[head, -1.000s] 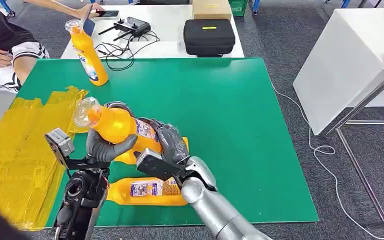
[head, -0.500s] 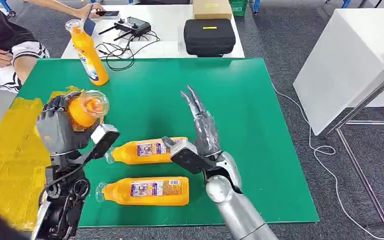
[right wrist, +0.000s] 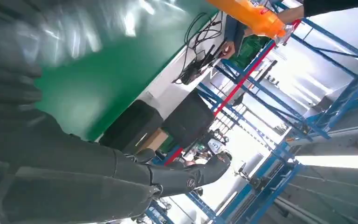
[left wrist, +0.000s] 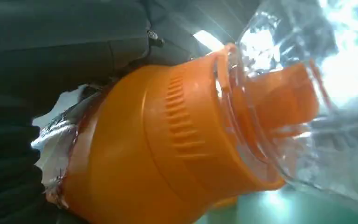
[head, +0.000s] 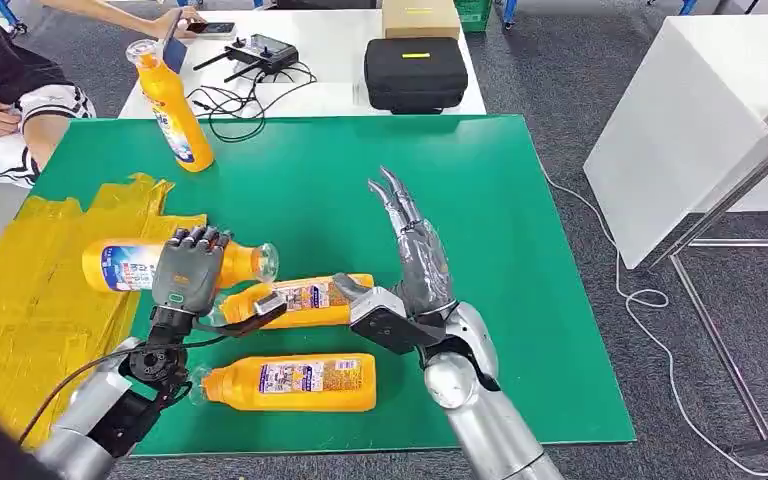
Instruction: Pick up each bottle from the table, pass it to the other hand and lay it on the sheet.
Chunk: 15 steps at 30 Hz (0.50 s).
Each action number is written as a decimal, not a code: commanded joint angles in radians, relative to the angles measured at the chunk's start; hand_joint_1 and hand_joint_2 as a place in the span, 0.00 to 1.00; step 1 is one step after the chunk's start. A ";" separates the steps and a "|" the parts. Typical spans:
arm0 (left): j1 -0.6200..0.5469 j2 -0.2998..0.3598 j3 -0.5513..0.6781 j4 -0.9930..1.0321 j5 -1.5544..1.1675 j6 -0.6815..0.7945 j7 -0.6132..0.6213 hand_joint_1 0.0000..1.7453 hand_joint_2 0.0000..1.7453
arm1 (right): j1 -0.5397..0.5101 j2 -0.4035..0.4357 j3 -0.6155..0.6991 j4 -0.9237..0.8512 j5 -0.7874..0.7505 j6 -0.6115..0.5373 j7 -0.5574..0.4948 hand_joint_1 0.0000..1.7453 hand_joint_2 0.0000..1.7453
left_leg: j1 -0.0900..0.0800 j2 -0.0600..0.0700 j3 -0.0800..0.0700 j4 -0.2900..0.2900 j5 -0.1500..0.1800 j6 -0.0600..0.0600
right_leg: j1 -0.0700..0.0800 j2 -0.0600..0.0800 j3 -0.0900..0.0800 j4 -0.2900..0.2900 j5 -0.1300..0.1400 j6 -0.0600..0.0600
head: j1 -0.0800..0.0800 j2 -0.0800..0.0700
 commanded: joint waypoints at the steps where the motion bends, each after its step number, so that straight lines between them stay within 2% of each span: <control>1: -0.082 0.036 0.038 0.289 0.045 -0.027 -0.120 1.00 1.00 | -0.023 -0.025 -0.018 0.048 0.001 0.009 -0.011 0.00 1.00 | 0.001 0.000 0.007 -0.002 -0.002 0.000 | 0.001 -0.002 0.007 -0.002 -0.002 0.000 | -0.001 0.000; 3: -0.084 0.033 0.046 0.297 0.048 -0.044 -0.126 1.00 1.00 | -0.024 -0.025 -0.017 0.050 0.001 0.010 -0.012 0.00 1.00 | 0.000 0.000 0.007 -0.003 -0.002 0.000 | 0.000 -0.002 0.007 -0.002 -0.002 0.000 | 0.000 0.000; 4: -0.080 0.038 0.074 0.305 0.054 -0.068 -0.141 1.00 1.00 | -0.027 -0.025 -0.018 0.058 -0.001 0.011 -0.014 0.00 1.00 | 0.000 0.000 0.003 -0.001 -0.001 0.000 | 0.001 -0.002 0.003 -0.001 -0.001 0.000 | 0.000 0.000; 6: -0.067 0.052 0.142 0.313 0.075 -0.054 -0.152 1.00 1.00 | -0.030 -0.027 -0.021 0.078 -0.009 0.004 -0.018 0.00 1.00 | 0.000 0.000 0.007 -0.003 -0.002 0.001 | 0.001 -0.002 0.007 -0.002 -0.002 0.001 | 0.000 0.000; 10: -0.068 0.060 0.294 0.322 0.103 0.041 -0.057 1.00 1.00 | -0.013 -0.027 -0.026 0.088 -0.016 -0.007 -0.015 0.00 1.00 | 0.001 0.001 0.007 -0.003 -0.002 0.001 | 0.002 -0.001 0.008 -0.003 -0.002 0.001 | 0.000 0.000; 11: -0.066 0.055 0.375 0.315 0.169 0.089 -0.070 1.00 1.00 | 0.002 -0.025 -0.030 0.078 -0.013 -0.014 -0.006 0.00 1.00 | 0.001 0.001 0.005 -0.002 -0.002 0.000 | 0.001 -0.001 0.006 -0.002 -0.002 0.000 | 0.000 0.000; 15: -0.066 0.055 0.375 0.315 0.169 0.089 -0.070 1.00 1.00 | 0.002 -0.025 -0.030 0.078 -0.013 -0.014 -0.006 0.00 1.00 | 0.001 -0.002 0.006 -0.002 -0.002 0.000 | 0.001 -0.004 0.007 -0.002 -0.003 0.000 | 0.000 0.000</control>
